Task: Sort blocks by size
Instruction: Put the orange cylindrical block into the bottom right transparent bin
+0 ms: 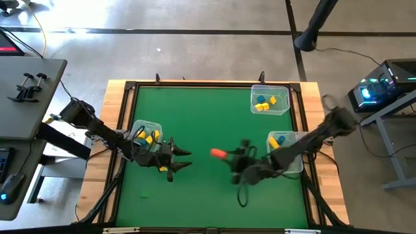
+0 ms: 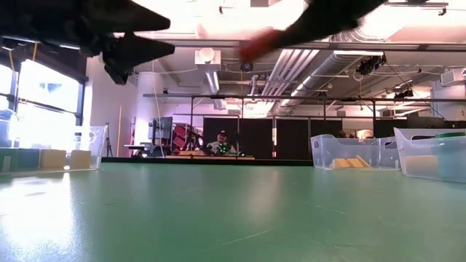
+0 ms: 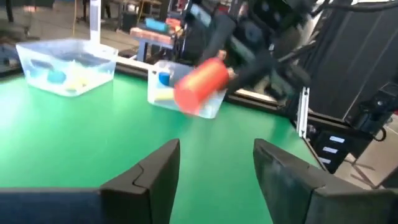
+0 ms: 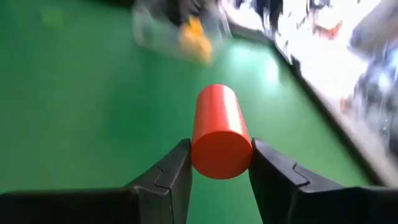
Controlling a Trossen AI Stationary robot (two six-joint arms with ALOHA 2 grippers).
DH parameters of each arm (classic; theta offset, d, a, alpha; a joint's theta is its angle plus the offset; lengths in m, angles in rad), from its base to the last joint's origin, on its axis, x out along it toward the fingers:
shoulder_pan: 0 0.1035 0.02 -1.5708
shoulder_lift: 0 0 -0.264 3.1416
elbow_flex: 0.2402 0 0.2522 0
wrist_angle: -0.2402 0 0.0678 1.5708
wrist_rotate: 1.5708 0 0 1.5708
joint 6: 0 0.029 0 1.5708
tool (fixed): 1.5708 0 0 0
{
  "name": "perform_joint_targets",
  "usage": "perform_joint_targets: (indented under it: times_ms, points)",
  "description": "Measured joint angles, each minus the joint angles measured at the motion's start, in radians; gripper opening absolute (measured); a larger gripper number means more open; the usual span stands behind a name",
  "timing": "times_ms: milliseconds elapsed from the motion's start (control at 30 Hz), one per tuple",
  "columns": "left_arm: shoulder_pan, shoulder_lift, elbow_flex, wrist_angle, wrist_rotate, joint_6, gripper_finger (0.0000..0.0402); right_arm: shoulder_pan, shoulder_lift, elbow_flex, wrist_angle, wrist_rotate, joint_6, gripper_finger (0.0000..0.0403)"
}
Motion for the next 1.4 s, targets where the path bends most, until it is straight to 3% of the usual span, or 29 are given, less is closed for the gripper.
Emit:
perform_joint_targets:
  times_ms: [100,233,333,533,867,1000,1400]
  points:
    - [-0.001,0.0,0.0,-0.024,-0.002,-0.026,0.0193,0.049,-0.155,0.0,-0.43,-0.004,0.363,0.0131]
    - [-0.001,0.0,0.0,-0.03,-0.002,-0.027,0.0191,0.083,-0.346,0.0,-0.942,-0.159,0.897,0.0131]
    - [-0.001,0.0,0.0,-0.035,-0.003,-0.013,0.0191,0.095,-0.451,0.0,-1.235,-0.29,1.209,0.0132]
    - [-0.001,0.0,0.0,-0.04,-0.004,-0.009,0.0191,0.07,-0.53,0.0,-1.586,-0.484,1.522,0.0132]
    - [-0.001,0.0,0.0,-0.058,-0.004,-0.009,0.0191,-0.061,-0.535,-0.147,-1.578,-0.738,1.457,0.0133]
    - [-0.001,0.0,0.0,-0.062,-0.004,-0.009,0.0191,-0.102,-0.542,-0.235,-1.46,-0.786,1.379,0.0133]
    - [-0.001,0.0,0.0,-0.062,-0.004,-0.009,0.0191,-0.146,-0.525,-0.211,-1.401,-0.744,1.243,0.015]
